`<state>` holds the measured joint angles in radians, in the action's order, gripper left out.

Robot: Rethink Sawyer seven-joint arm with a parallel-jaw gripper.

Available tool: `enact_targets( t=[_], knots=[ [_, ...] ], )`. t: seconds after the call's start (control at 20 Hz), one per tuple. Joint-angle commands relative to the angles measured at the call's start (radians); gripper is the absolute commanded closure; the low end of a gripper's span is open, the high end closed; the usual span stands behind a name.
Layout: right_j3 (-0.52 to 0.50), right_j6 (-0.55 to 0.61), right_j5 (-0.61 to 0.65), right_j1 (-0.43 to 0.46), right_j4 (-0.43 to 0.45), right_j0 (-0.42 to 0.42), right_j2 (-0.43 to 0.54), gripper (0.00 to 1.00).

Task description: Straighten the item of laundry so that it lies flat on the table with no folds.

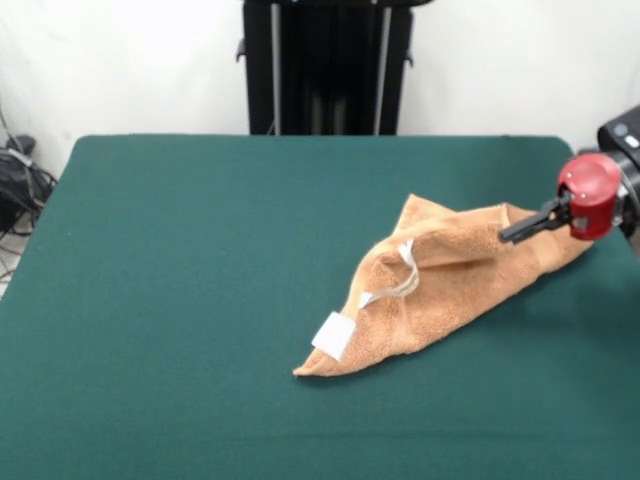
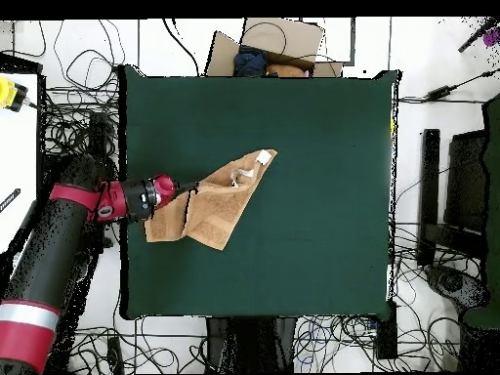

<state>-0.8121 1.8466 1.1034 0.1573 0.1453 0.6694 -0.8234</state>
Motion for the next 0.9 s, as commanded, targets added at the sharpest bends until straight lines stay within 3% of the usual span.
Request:
enact_targets(
  t=[0.05, 0.3, 0.9],
  knots=[
    [0.067, 0.320, 0.080, 0.072, -0.066, -0.004, 0.061, 1.00],
    [0.047, 0.326, 0.073, 0.048, -0.070, -0.017, 0.069, 1.00],
    [0.119, 0.266, 0.129, 0.048, -0.074, -0.065, 0.058, 1.00]
  ],
)
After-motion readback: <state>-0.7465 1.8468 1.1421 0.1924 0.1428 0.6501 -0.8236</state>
